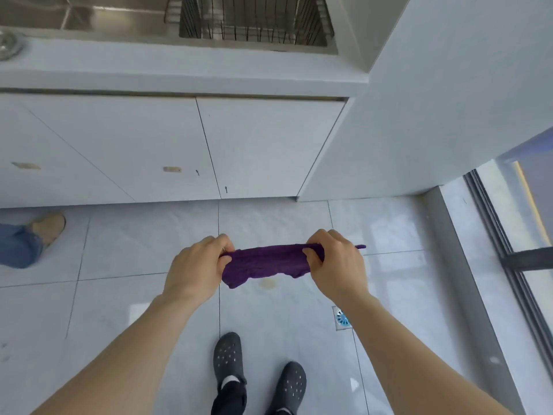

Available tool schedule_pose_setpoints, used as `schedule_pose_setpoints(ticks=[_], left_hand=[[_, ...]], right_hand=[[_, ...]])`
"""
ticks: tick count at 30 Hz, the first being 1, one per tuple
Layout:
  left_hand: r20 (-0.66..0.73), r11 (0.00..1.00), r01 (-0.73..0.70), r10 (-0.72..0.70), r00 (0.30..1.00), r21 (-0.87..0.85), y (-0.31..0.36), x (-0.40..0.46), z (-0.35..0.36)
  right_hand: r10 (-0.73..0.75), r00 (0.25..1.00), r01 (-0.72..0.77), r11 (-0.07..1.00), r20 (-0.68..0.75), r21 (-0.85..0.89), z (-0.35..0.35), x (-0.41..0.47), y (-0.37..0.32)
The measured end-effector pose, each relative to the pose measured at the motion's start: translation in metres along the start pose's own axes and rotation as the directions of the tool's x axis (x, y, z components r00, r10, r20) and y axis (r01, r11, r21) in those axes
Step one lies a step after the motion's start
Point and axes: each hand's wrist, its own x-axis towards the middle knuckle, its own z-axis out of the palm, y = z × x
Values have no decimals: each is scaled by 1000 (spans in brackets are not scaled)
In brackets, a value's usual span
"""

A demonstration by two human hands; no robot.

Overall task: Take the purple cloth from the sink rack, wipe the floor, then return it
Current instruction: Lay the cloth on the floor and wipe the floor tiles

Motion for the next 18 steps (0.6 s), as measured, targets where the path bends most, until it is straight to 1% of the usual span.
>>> schedule_pose_setpoints(ticks=[4,9,13,18], left_hand=[[49,1000,21,-20,999,-16,-27,6,63],[94,998,48,-45,995,-28,-62,14,154],[138,998,61,-56,989,-35,-92,25,230],[171,998,48,-40,984,-46,-133,42,324]], right_hand=[[43,999,-43,999,8,-5,59,-12,30],[108,994,-108,994,-22,16,144,-27,81],[116,992,-115,993,-56,33,216,-40,125],[111,989,-110,994,-97,10,304,-44,176]])
